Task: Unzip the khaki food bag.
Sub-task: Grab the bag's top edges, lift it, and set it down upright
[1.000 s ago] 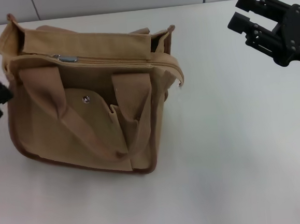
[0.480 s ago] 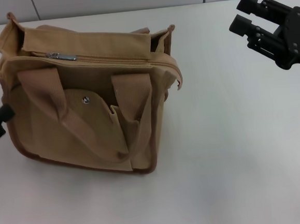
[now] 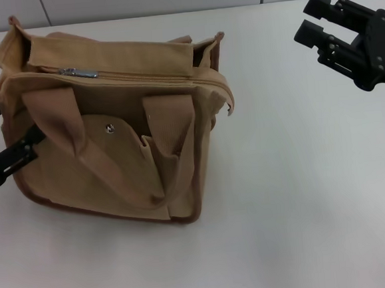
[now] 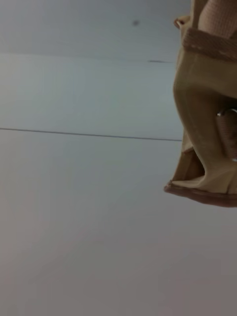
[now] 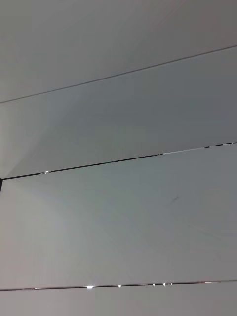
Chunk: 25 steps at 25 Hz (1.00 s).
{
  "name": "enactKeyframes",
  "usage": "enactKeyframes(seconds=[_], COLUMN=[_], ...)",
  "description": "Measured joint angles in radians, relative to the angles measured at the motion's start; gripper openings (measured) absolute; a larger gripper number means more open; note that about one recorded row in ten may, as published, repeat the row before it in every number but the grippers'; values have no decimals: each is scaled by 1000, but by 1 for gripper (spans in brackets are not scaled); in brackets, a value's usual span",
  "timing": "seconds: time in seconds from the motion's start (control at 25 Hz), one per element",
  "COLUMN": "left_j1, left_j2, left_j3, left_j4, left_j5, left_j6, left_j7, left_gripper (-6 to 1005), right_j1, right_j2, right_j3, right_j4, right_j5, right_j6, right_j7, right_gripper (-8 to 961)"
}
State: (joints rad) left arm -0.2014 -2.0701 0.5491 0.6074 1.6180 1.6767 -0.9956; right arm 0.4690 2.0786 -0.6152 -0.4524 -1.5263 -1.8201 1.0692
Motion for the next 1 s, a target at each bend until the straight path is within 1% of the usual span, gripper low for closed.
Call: enactKeyframes(seconds=[0.28,0.48,0.72,0.92,1.0], left_j1=[-16,-21,-23,-26,-28], left_j2=[2,2,4,4,4], left_j3=[11,13,13,12,13], left_j4=[-33,-35,-34,-29,-28], left_j5=[-3,0,0,1,2], left_j6=[-5,20,41,51,60], left_j7=[75,99,100,100,100], left_gripper=[811,616,346,236,225], right_j1=[-6,-7,-7,-8,-12], right_j2=[-1,-1,-2,-2,-2], right_j3=[0,0,0,0,0], right_j4=[0,0,-1,-1,-1], right_j5=[0,0,0,0,0], right_j6=[-9,-10,-12,-20,-23], right_j7=[0,0,0,0,0], right_gripper=[533,533,533,533,533])
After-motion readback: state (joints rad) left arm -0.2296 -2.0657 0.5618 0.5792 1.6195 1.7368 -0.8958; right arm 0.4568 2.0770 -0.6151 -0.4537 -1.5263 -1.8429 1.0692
